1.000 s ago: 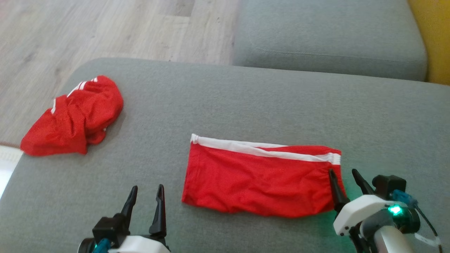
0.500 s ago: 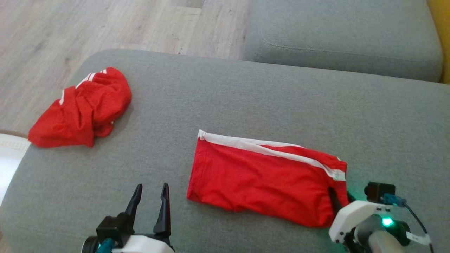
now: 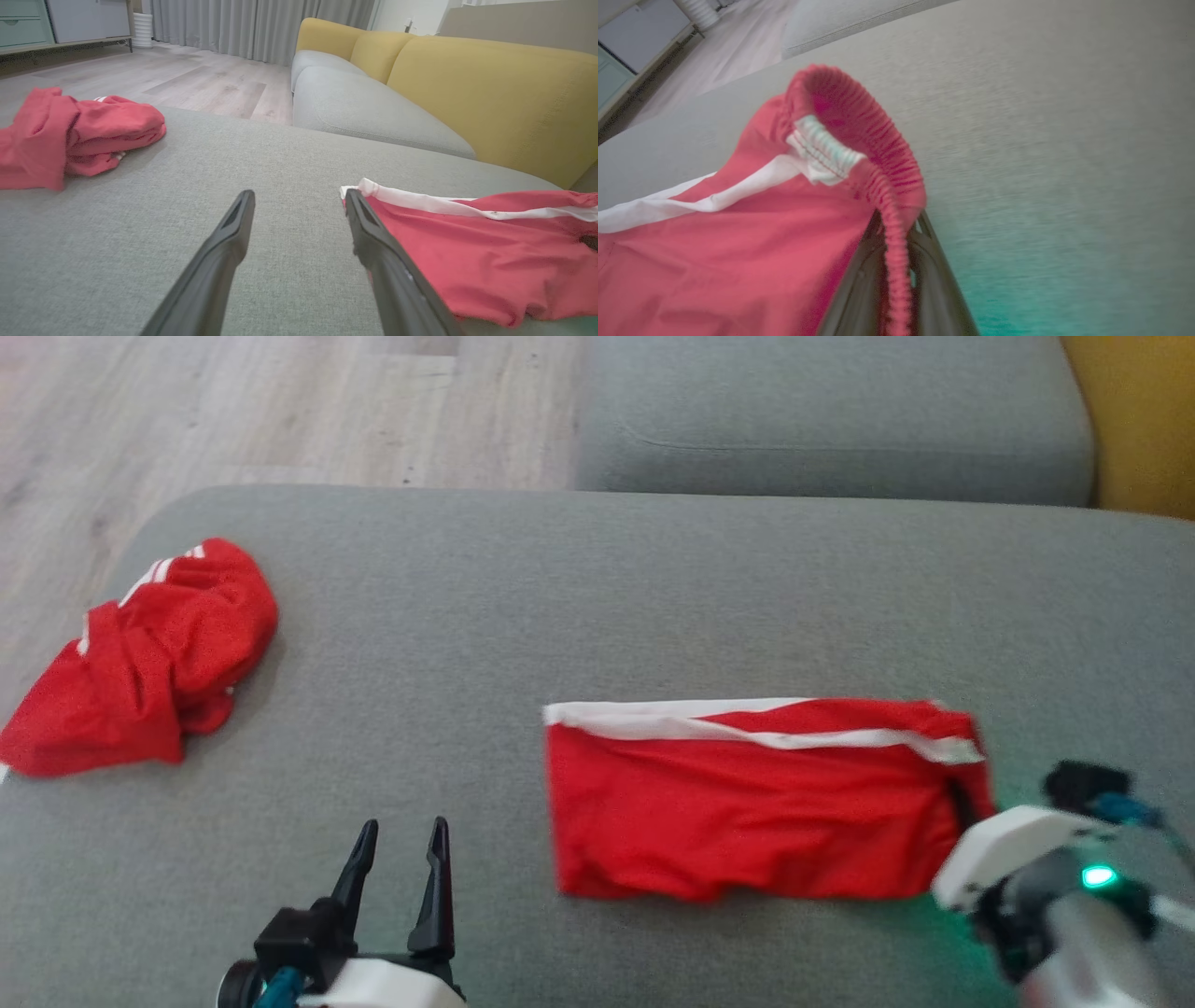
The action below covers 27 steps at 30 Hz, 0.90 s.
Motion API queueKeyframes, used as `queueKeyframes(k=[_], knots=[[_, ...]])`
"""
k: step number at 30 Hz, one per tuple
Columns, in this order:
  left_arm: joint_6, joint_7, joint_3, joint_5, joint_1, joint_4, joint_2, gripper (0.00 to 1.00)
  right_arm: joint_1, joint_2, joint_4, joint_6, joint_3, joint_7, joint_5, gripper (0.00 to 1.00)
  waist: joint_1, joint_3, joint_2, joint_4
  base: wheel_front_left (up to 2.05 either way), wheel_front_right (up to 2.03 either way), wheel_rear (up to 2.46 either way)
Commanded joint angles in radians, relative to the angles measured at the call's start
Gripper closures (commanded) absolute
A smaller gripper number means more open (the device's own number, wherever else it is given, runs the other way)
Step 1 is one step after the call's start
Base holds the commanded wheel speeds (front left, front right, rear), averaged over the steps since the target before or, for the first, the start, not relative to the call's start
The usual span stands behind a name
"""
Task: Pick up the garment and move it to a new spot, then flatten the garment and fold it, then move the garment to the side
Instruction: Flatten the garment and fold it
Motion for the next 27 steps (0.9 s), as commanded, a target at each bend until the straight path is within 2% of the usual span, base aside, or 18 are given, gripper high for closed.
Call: queueKeyframes(k=[1, 7, 9, 17, 23, 27], knots=[[0.006, -0.006, 0.031, 0.004, -0.044, -0.035, 0.006, 0.00, -0.039, -0.043, -0.052, -0.001, 0.002, 0.017, 0.000, 1.00, -0.0001, 0.005, 0.0000, -0.013, 0.00, 0.00, 0.00], [0.007, -0.007, 0.031, 0.003, -0.045, -0.037, 0.010, 0.00, 0.000, -0.107, -0.125, -0.001, -0.056, 0.091, -0.009, 1.00, -0.0001, 0.010, 0.0000, -0.035, 0.00, 0.00, 0.00], [0.008, -0.006, 0.029, 0.002, -0.046, -0.036, 0.010, 0.00, 0.019, -0.108, -0.158, -0.001, -0.073, 0.119, -0.016, 1.00, -0.0001, 0.011, 0.0000, -0.041, 0.00, 0.00, 0.00], [0.007, -0.005, 0.024, -0.002, -0.052, -0.033, 0.011, 0.00, 0.093, -0.027, -0.351, -0.001, -0.037, 0.225, 0.056, 1.00, -0.0001, 0.006, 0.0000, -0.050, 0.00, 0.00, 0.00], [0.008, -0.005, 0.024, -0.004, -0.057, -0.034, 0.015, 0.00, 0.122, 0.028, -0.518, -0.001, 0.058, 0.277, 0.122, 1.00, -0.0001, 0.005, 0.0000, -0.042, 0.00, 0.00, 0.00], [0.009, -0.007, 0.025, -0.007, -0.061, -0.033, 0.014, 0.00, 0.118, 0.042, -0.556, -0.001, 0.127, 0.281, 0.157, 1.00, -0.0001, 0.007, 0.0000, -0.027, 0.00, 0.00, 0.00]])
